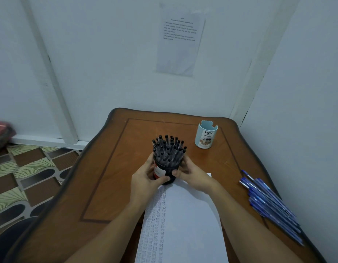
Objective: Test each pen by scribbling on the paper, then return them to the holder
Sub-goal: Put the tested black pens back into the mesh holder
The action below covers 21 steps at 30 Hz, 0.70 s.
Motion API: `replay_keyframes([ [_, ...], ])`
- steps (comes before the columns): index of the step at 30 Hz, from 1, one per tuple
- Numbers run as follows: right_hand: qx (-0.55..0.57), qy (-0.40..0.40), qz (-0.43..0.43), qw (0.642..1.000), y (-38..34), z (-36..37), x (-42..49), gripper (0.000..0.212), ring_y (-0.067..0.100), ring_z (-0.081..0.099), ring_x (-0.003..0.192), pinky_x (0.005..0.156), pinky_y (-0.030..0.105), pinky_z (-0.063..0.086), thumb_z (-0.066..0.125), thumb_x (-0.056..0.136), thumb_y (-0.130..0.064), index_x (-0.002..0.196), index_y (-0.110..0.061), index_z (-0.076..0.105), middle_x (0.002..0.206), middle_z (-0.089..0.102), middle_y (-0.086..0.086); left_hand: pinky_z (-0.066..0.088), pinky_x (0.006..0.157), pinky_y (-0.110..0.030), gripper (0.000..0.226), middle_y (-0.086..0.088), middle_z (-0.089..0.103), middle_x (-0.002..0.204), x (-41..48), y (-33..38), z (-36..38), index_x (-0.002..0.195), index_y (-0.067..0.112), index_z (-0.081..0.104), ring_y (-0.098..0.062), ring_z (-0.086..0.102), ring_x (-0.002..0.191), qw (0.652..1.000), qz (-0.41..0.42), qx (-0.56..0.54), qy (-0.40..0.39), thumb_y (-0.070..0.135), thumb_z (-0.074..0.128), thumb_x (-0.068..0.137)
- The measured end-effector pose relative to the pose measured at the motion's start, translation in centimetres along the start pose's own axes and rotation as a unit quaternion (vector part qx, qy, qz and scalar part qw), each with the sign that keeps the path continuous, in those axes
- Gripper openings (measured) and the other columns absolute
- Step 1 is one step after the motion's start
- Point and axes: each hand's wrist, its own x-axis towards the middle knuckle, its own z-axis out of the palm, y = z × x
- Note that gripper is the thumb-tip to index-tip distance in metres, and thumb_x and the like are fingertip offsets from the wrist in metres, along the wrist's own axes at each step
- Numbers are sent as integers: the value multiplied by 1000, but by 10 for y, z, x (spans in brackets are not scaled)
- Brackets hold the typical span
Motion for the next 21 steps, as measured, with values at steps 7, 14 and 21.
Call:
replay_keyframes([
  [7, -71, 14, 21, 997, -1, -2, 17, 70, 18, 49, 134, 112, 42, 40, 60, 93, -47, 144, -51, 13, 137, 52, -9, 46, 88, -7, 91, 43, 59, 106, 14, -6, 2, 143, 42, 41, 17, 56, 106, 1000, 12, 20, 18, 15, 88, 69],
  [14, -62, 72, 10, 995, 13, 14, 16, 76, 10, 60, 117, 103, 39, 47, 59, 90, -58, 149, -53, 12, 134, 60, -11, 46, 88, -6, 85, 38, 56, 116, 16, -14, 5, 144, 37, 43, 18, 54, 108, 1000, -1, 8, 17, 11, 84, 75],
  [21, -73, 139, 34, 987, 20, 25, 15, 88, 19, 63, 118, 100, 49, 50, 51, 76, -81, 148, -61, 3, 139, 60, -8, 44, 83, -2, 82, 37, 52, 120, 24, -15, 2, 149, 32, 39, 22, 52, 107, 999, -14, 0, -32, 10, 79, 81],
])
